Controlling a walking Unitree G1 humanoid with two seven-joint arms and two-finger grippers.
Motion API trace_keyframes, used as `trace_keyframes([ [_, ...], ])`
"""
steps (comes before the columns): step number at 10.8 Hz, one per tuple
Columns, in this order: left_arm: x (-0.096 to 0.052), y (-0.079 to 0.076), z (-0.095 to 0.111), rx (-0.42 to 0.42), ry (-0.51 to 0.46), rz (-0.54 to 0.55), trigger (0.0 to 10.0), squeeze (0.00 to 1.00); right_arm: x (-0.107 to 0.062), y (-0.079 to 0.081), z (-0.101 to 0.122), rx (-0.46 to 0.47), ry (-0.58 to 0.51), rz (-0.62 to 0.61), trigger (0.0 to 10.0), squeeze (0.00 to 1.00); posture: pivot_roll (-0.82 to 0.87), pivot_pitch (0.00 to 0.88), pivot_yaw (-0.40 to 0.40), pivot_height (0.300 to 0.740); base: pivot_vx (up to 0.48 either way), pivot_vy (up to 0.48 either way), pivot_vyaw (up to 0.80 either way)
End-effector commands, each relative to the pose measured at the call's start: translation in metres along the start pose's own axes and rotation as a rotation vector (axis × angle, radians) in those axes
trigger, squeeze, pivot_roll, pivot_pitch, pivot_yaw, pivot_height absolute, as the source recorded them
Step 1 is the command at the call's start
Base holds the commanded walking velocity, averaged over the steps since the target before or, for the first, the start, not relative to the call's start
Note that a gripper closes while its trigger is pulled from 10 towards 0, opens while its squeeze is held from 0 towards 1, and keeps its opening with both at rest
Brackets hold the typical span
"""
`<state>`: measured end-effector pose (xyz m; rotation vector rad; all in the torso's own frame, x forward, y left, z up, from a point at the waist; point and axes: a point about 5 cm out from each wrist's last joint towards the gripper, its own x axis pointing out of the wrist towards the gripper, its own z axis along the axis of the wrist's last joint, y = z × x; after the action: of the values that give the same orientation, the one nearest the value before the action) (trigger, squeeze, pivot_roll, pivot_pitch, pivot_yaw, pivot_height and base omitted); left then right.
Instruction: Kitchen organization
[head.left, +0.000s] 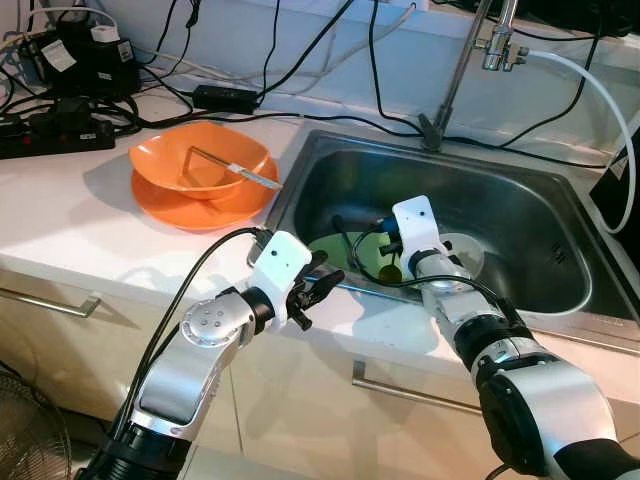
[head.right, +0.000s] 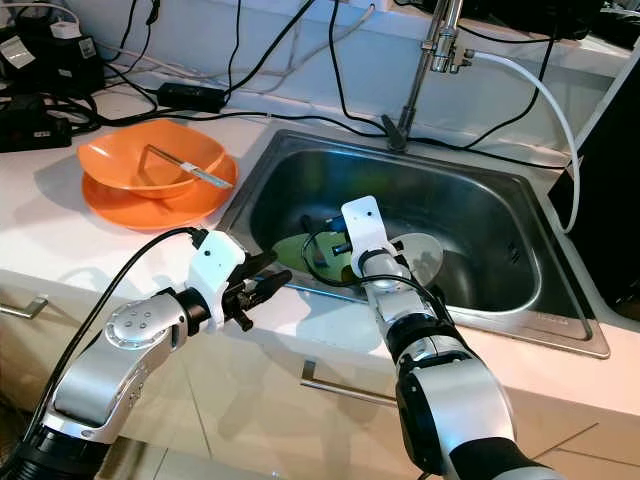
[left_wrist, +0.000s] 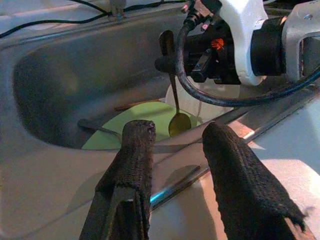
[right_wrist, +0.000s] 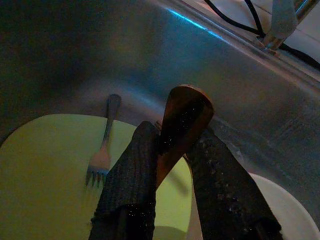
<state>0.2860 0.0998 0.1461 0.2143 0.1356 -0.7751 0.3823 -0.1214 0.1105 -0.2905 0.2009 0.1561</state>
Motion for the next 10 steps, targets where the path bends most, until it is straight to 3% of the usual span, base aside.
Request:
trace_keyframes([
  [1, 0.001, -0.005, -0.009, -0.018, 0.045, -0.020, 10.0, 0.00, -0.003, 0.004, -0.015, -0.016, 0.058, 0.013, 10.0, 0.00, 0.31, 0.015, -0.096, 0.740, 0.000, 0.000, 0.00],
  [4, 0.002, -0.005, -0.009, -0.018, 0.044, -0.014, 10.0, 0.00, 0.002, -0.007, 0.010, -0.044, -0.051, -0.016, 10.0, 0.00, 0.30, 0.024, -0.094, 0.740, 0.000, 0.000, 0.00],
  [5, 0.002, -0.005, -0.009, -0.019, 0.043, -0.014, 10.0, 0.00, 0.003, -0.014, 0.020, -0.025, -0.087, -0.038, 10.0, 1.00, 0.29, 0.025, -0.094, 0.740, 0.000, 0.000, 0.00],
  [6, 0.003, -0.006, -0.009, -0.021, 0.039, -0.015, 10.0, 0.00, 0.004, -0.017, 0.030, -0.042, -0.127, -0.052, 10.0, 0.91, 0.29, 0.026, -0.093, 0.740, 0.000, 0.000, 0.00],
  [7, 0.003, -0.006, -0.009, -0.021, 0.038, -0.016, 10.0, 0.00, 0.005, -0.017, 0.035, -0.031, -0.151, -0.060, 10.0, 0.00, 0.29, 0.026, -0.092, 0.740, 0.000, 0.000, 0.00],
  [10, 0.003, -0.005, -0.008, -0.020, 0.038, -0.014, 10.0, 0.00, 0.005, -0.017, 0.046, 0.002, -0.218, -0.068, 10.0, 0.00, 0.28, 0.030, -0.090, 0.740, 0.000, 0.000, 0.00],
])
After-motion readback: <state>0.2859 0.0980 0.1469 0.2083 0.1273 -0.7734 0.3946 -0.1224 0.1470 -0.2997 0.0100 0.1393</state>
